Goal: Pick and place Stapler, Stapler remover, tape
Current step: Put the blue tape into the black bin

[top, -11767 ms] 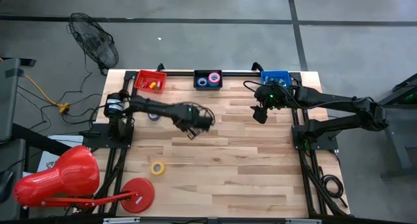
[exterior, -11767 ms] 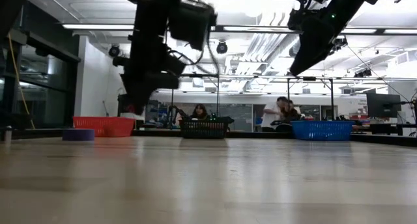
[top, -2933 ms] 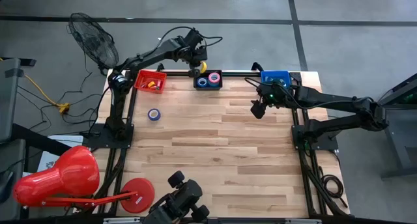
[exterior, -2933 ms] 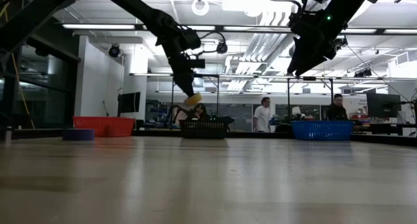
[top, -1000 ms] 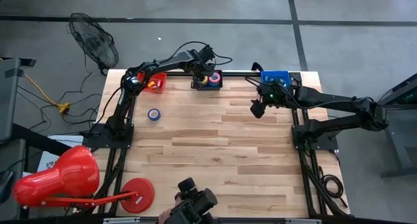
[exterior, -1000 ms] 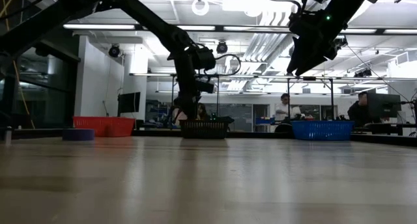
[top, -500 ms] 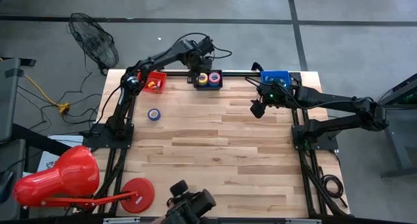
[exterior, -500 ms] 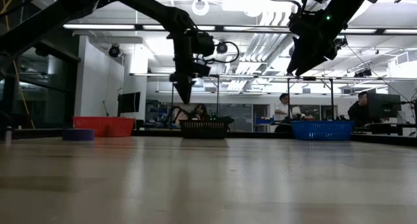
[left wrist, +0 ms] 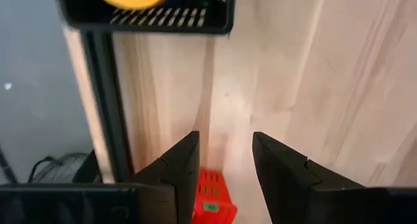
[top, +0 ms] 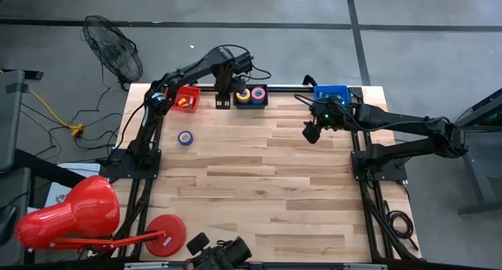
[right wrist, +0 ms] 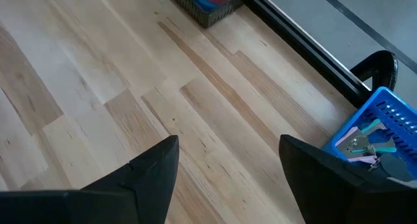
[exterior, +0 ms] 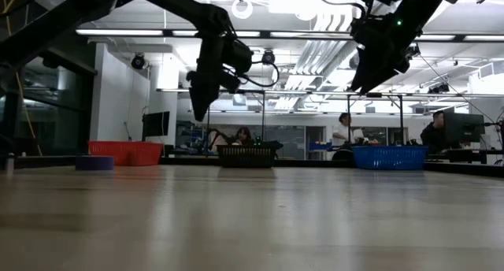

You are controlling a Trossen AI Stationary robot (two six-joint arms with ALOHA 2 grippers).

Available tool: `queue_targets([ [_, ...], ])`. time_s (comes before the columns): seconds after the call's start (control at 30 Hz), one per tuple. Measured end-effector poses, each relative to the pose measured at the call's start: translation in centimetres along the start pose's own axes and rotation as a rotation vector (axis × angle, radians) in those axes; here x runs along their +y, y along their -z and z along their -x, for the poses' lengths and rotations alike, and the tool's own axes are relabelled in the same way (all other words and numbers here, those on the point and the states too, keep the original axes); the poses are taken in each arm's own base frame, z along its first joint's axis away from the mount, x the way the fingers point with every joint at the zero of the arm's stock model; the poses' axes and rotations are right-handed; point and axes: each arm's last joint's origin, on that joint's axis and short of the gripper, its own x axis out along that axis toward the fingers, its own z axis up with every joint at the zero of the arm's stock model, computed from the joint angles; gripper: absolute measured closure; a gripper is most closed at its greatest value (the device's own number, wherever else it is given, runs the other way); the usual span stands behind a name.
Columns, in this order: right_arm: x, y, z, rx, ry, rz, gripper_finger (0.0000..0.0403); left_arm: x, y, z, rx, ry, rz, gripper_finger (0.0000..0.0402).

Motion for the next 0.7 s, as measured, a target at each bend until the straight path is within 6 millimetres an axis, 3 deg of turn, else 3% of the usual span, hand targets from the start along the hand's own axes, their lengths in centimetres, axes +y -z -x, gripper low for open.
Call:
queue_targets([
  [0.23, -0.1, 0.2, 0.0, 0.018, 0.005, 0.017, 0.0146, -1.1, 1.3, 2.5, 0.006, -0.029, -0.058, 0.0263],
  [0.53, -0.1, 0.2, 0.0, 0.019, 0.005, 0.024, 0.0146, -3.1, 2.7, 6.4, -0.184, 0.034, -0.321, 0.0263],
  [0.7, -0.1, 0.2, 0.0, 0.019, 0.004, 0.032, 0.0146, -5.3, 4.1, 6.5, -0.166, 0.054, -0.436, 0.0263],
])
